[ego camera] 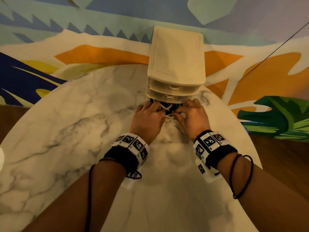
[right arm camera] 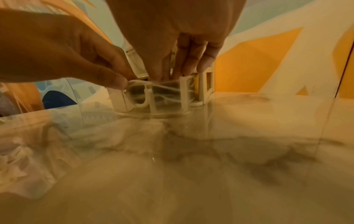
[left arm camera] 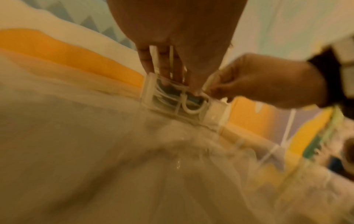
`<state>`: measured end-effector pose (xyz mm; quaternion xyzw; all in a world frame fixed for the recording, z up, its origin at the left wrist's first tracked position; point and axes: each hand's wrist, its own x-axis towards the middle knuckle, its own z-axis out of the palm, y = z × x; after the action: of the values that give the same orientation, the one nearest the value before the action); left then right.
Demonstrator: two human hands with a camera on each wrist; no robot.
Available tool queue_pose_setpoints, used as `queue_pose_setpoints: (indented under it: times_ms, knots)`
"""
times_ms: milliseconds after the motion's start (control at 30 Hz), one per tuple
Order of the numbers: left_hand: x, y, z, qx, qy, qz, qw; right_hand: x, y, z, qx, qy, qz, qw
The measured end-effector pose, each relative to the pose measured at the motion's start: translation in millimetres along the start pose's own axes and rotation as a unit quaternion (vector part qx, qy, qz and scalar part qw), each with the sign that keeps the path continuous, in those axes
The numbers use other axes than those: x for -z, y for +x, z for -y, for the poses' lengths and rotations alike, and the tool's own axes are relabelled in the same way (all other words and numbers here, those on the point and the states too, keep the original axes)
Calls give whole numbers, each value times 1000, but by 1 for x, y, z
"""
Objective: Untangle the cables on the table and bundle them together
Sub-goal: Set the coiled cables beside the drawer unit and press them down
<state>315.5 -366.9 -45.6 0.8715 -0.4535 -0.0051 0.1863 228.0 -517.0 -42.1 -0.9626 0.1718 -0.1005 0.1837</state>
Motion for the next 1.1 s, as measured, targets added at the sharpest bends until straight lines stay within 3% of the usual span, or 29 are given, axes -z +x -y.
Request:
queue_pose_setpoints:
  times_ms: [100, 200, 367, 500, 633, 800, 933, 1100]
  knots:
    - [6, 11, 9, -2, -64, 44, 997, 3, 1, 2, -1, -20, 11, 1000]
    - [11, 19, 6, 1, -52, 73, 996, 6, 0, 2, -5, -13, 23, 1000]
    - [8, 23, -5, 38, -27, 47, 998, 15, 1, -6, 1, 7, 69, 998]
    - [9, 26, -15, 78, -18, 40, 996, 14, 11, -2, -36, -9, 89, 995]
    - [6, 10, -16, 12, 21, -7, 1000, 14, 14, 4, -55, -21, 90, 994]
    - [-10, -21, 4, -76, 71, 13, 995, 11, -2, 6, -15, -37, 48, 998]
    - [-13, -7, 4, -88, 70, -52, 992, 9, -17, 0, 33, -75, 53, 995]
    - [-12, 7, 0, -51, 90, -60, 993, 7, -1, 5, 19, -80, 24, 996]
